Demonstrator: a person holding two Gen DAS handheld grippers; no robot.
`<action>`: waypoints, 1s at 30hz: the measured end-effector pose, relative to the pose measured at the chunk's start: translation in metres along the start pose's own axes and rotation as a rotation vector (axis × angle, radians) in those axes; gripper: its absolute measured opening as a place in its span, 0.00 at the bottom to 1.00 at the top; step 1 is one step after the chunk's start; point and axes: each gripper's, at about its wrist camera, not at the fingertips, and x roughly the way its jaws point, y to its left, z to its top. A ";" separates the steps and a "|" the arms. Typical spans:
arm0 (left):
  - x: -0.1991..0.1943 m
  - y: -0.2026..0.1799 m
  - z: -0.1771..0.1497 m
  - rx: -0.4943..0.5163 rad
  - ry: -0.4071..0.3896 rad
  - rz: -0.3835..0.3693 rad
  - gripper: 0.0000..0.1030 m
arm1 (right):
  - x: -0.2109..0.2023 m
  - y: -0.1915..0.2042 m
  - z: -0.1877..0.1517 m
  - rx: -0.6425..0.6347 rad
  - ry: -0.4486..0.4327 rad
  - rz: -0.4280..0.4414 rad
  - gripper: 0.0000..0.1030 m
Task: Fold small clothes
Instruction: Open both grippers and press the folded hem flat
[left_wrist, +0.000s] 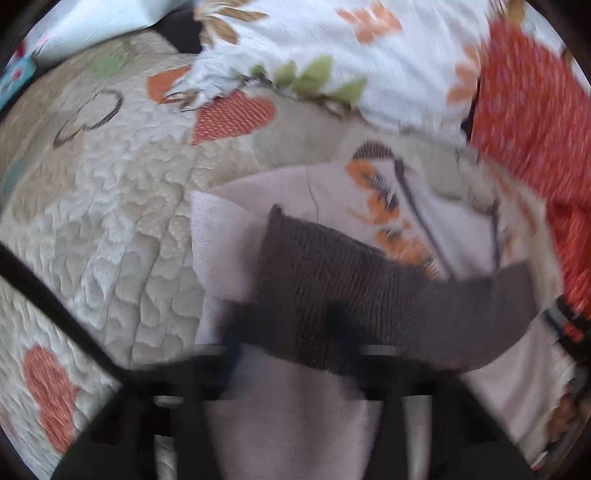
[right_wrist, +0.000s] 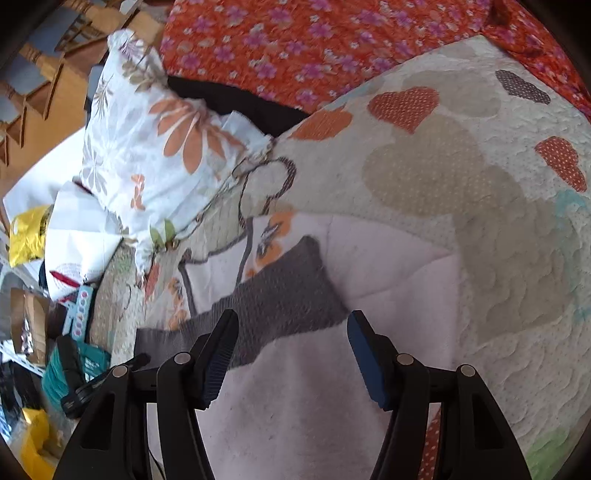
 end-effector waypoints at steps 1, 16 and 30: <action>0.000 0.001 0.002 -0.017 -0.005 -0.001 0.10 | 0.001 0.002 -0.002 -0.013 0.004 -0.008 0.65; -0.035 0.038 0.012 -0.180 -0.195 0.086 0.44 | -0.003 0.003 -0.005 -0.055 0.007 -0.058 0.65; -0.023 0.077 -0.066 -0.248 -0.018 -0.098 0.73 | -0.052 -0.031 -0.037 0.063 -0.011 -0.069 0.67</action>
